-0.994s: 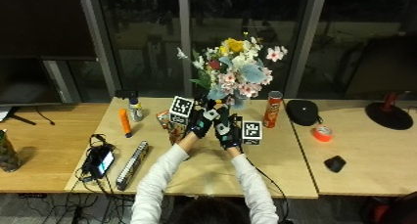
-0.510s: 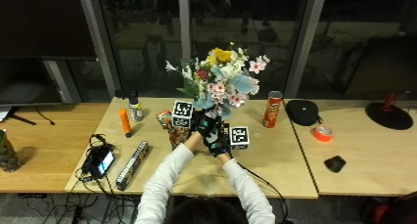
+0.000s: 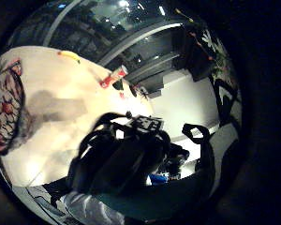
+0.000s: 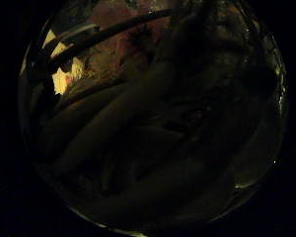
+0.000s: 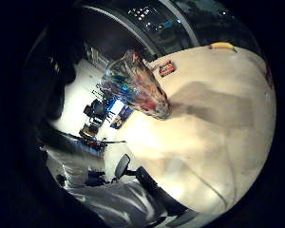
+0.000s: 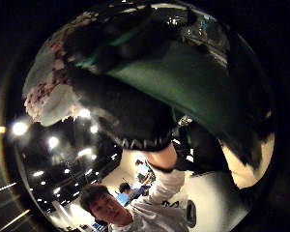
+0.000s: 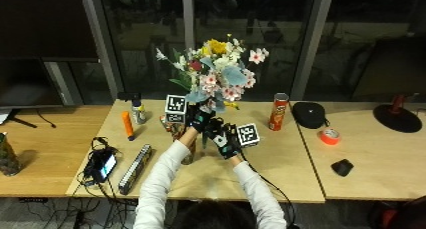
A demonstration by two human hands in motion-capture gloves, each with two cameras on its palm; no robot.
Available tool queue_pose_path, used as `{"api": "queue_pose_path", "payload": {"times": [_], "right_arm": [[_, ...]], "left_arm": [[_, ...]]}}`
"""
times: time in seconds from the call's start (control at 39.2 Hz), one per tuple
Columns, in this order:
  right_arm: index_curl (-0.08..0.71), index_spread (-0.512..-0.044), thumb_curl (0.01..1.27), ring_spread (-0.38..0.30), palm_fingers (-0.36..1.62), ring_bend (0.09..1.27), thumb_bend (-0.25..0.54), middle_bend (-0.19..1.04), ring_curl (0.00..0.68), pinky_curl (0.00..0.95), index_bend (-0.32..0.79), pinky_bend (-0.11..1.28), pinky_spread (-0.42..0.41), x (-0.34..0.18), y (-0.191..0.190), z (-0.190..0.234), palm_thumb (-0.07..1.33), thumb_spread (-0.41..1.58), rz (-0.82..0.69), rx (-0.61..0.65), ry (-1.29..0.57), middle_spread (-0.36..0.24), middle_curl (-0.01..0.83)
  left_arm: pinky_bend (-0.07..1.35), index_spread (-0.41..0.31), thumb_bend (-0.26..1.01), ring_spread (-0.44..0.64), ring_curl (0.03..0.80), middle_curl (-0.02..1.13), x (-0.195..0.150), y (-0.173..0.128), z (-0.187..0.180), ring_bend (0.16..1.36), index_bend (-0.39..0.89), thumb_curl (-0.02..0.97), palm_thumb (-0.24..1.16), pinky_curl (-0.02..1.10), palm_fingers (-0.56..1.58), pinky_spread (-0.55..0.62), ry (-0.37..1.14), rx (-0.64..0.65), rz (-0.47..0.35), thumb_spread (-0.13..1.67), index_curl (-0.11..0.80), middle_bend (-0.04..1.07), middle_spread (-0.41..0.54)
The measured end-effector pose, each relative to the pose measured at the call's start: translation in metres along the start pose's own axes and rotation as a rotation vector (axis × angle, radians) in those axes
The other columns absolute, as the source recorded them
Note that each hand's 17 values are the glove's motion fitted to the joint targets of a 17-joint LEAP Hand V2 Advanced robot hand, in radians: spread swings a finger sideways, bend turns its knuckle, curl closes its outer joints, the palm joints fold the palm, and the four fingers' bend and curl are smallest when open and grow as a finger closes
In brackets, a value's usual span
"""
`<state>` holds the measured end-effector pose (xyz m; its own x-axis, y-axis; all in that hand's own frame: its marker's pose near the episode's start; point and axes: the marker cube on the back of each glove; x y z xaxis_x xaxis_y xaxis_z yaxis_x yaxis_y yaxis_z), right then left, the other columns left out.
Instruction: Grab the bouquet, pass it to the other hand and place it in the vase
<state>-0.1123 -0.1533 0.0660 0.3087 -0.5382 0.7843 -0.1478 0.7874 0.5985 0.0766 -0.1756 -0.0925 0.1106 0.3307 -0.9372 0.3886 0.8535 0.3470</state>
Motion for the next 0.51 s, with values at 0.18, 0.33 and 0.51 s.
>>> {"api": "queue_pose_path", "payload": {"times": [0.18,0.33,0.51], "right_arm": [[0.495,-0.264,0.57,-0.149,0.63,0.74,-0.065,0.51,0.461,0.463,0.08,0.66,-0.144,-0.013,-0.010,-0.034,0.74,0.90,-0.191,-0.057,0.114,-0.119,0.506],[0.397,-0.338,0.52,-0.088,0.16,0.59,-0.063,0.31,0.394,0.439,0.04,0.68,0.057,-0.027,-0.002,-0.055,0.64,0.96,0.085,-0.079,0.025,-0.100,0.425],[0.325,-0.413,0.46,0.023,0.01,0.52,-0.055,0.19,0.330,0.392,0.12,0.68,0.180,-0.015,-0.007,-0.076,0.53,0.99,0.115,-0.077,0.052,-0.172,0.371]], "left_arm": [[0.69,-0.348,-0.03,-0.37,0.493,0.60,0.039,-0.013,-0.033,0.87,0.54,0.652,0.88,0.54,1.39,-0.39,-0.023,0.088,0.082,0.47,0.526,0.77,-0.339],[0.70,-0.354,-0.03,-0.37,0.501,0.61,0.065,-0.029,-0.061,0.88,0.55,0.679,0.87,0.55,1.38,-0.39,-0.032,0.143,0.130,0.44,0.544,0.78,-0.340],[0.70,-0.358,-0.03,-0.37,0.507,0.61,0.096,-0.031,-0.080,0.89,0.55,0.707,0.87,0.55,1.37,-0.39,-0.066,0.196,0.164,0.43,0.561,0.79,-0.339]]}}
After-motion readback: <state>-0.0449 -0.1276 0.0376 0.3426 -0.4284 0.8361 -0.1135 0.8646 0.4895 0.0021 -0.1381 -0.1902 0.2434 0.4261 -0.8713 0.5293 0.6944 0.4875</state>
